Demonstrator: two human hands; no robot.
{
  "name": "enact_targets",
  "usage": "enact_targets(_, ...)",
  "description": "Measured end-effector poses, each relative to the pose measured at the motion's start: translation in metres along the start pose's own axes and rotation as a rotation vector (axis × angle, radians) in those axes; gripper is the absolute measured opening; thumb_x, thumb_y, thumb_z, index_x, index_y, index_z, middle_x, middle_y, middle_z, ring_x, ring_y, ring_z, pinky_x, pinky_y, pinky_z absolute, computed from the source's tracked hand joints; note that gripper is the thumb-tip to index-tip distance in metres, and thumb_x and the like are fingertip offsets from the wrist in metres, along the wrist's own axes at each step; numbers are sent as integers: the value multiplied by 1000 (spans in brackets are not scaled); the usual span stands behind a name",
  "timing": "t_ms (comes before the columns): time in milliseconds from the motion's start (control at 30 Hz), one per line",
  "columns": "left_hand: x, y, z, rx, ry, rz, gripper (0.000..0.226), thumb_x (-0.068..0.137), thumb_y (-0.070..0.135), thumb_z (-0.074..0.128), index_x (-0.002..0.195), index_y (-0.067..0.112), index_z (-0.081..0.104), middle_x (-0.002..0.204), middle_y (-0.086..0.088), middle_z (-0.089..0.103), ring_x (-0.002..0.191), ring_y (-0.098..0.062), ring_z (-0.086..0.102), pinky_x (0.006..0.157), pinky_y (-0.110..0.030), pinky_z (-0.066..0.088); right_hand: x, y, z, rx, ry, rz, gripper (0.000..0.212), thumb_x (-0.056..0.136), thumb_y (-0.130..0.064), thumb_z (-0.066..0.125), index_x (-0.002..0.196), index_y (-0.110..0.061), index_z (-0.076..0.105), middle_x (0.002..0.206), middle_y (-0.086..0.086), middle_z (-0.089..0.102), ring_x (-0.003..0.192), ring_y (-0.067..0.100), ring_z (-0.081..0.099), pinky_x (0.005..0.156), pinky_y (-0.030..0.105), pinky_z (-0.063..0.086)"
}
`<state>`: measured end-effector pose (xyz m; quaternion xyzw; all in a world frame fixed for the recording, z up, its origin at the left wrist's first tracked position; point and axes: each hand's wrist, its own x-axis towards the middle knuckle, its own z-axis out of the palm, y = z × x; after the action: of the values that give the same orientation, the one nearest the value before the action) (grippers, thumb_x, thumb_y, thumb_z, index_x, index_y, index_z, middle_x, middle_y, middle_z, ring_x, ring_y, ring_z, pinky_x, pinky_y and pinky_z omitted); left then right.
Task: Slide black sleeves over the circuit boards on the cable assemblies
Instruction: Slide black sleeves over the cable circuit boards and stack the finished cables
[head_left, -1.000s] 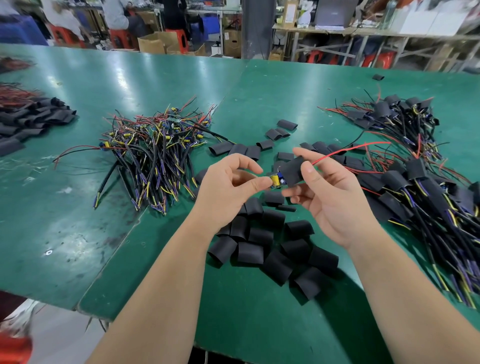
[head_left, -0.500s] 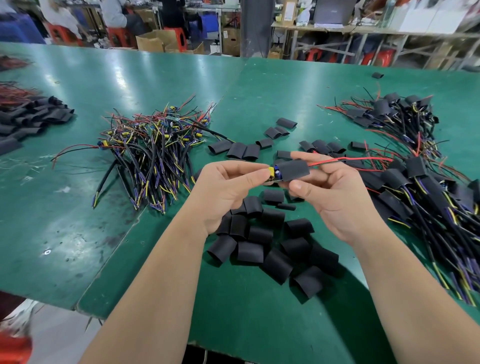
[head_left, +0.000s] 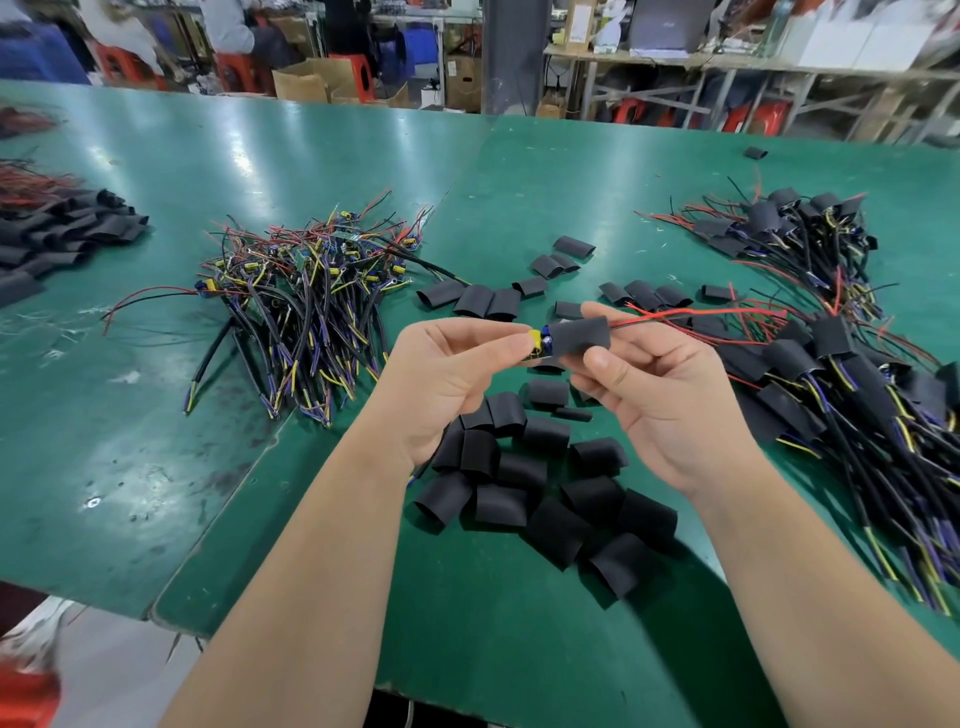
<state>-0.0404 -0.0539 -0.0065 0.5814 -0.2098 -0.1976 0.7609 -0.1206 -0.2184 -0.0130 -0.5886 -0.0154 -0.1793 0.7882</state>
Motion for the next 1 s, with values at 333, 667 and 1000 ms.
enact_targets(333, 1, 0, 3, 24, -9, -30, 17, 61, 27, 74, 74, 18, 78, 62, -5, 62, 43, -8, 22, 40, -15, 18, -3, 1, 1, -213, 45, -101, 36, 63, -15, 78, 97, -10, 66, 85, 1, 76, 74, 14, 71, 70, 23, 54)
enact_targets(667, 1, -1, 2, 57, -42, -24, 16, 60, 30, 75, 73, 20, 78, 55, 3, 61, 42, -8, 23, 40, -13, 20, -2, -1, -3, -258, -5, -103, 30, 64, -16, 79, 93, -17, 72, 86, 2, 76, 74, 14, 70, 71, 23, 54)
enact_targets(1000, 1, -3, 0, 180, 23, 1, 11, 78, 9, 73, 87, 16, 74, 58, 9, 65, 38, -1, 33, 37, -14, 24, -2, 4, -2, -650, 8, -110, 6, 83, -11, 72, 86, -11, 77, 122, -24, 62, 99, -11, 60, 84, 12, 47)
